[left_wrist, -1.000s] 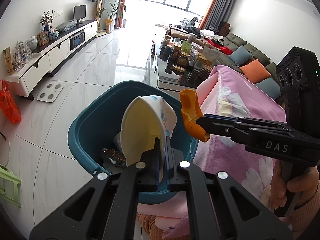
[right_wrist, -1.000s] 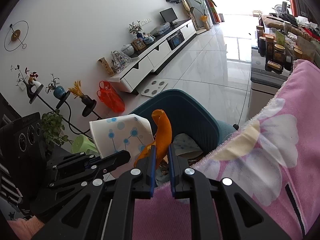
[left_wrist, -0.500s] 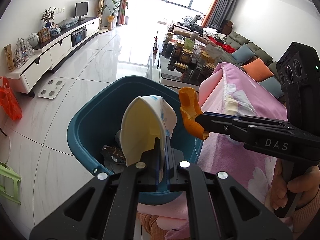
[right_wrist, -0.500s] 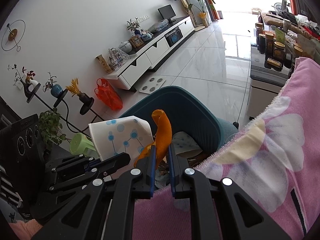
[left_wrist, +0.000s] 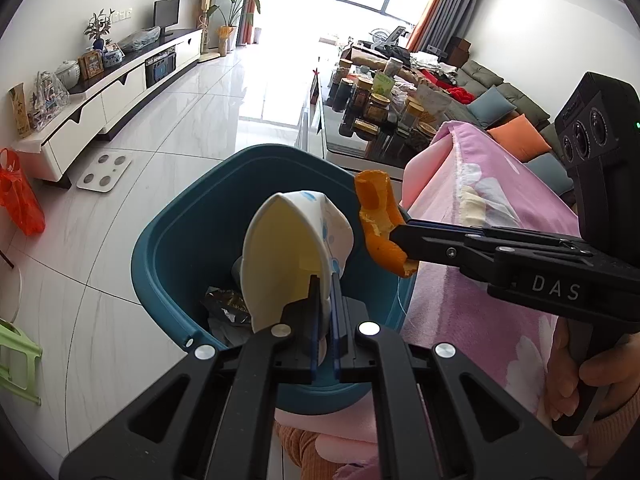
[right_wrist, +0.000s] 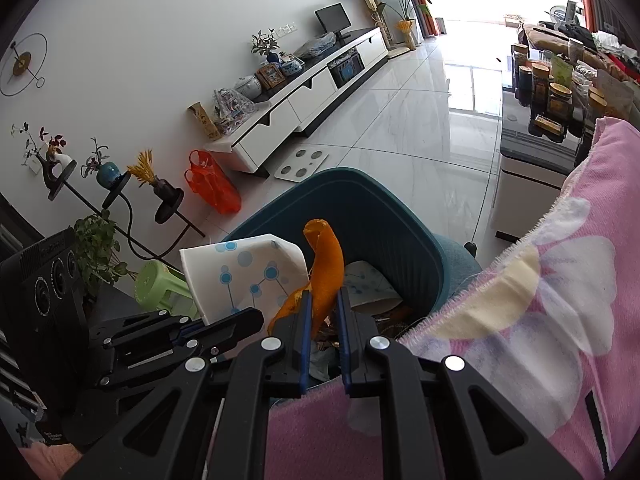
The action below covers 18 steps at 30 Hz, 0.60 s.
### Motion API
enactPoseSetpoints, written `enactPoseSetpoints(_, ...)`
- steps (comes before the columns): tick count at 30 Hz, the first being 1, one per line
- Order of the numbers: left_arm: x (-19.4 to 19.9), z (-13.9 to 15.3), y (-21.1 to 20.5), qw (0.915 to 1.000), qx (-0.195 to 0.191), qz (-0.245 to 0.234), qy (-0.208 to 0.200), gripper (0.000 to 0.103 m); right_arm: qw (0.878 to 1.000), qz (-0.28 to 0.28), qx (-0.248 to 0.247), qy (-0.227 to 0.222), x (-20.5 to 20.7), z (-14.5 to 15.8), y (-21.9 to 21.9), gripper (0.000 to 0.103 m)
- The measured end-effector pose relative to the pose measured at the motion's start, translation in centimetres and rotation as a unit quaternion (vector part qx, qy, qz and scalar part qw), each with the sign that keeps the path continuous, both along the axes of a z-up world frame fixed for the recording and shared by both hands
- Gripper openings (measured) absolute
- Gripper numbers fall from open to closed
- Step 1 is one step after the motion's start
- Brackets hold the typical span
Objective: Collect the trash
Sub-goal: 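Lower the paper cup and orange peel into the teal wastebasket, then open both tools to drop the cup and peel into the wastebasket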
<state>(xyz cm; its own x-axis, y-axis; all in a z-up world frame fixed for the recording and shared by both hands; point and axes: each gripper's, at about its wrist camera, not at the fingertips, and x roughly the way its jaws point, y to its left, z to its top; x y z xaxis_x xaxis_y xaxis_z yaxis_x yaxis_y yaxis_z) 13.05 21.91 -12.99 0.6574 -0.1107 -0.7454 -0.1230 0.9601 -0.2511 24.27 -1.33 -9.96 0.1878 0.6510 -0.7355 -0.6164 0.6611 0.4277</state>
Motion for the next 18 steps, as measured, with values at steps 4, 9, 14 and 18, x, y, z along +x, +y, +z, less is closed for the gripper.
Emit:
enactPoseSetpoints(4,0.2,-0.3,0.1,1.0,0.0,0.001,0.002,0.005,1.0,0.0,-0.004,-0.001,0.1,0.0,0.1,0.011)
enactPoseSetpoints(9,0.2,-0.4,0.0,1.0,0.001,0.002,0.003,0.005,1.0,0.001,-0.008,-0.001,0.0,-0.1,0.5,0.011)
enactPoseSetpoints(14,0.4,-0.5,0.2,1.0,0.001,0.002,0.006,0.005,1.0,0.002,-0.014,-0.001,0.3,-0.1,0.8,0.011)
enactPoseSetpoints(18,0.6,-0.8,0.3,0.9999,-0.002,0.003,0.01,0.005,1.0,0.005,-0.02,0.0,0.3,-0.2,1.2,0.011)
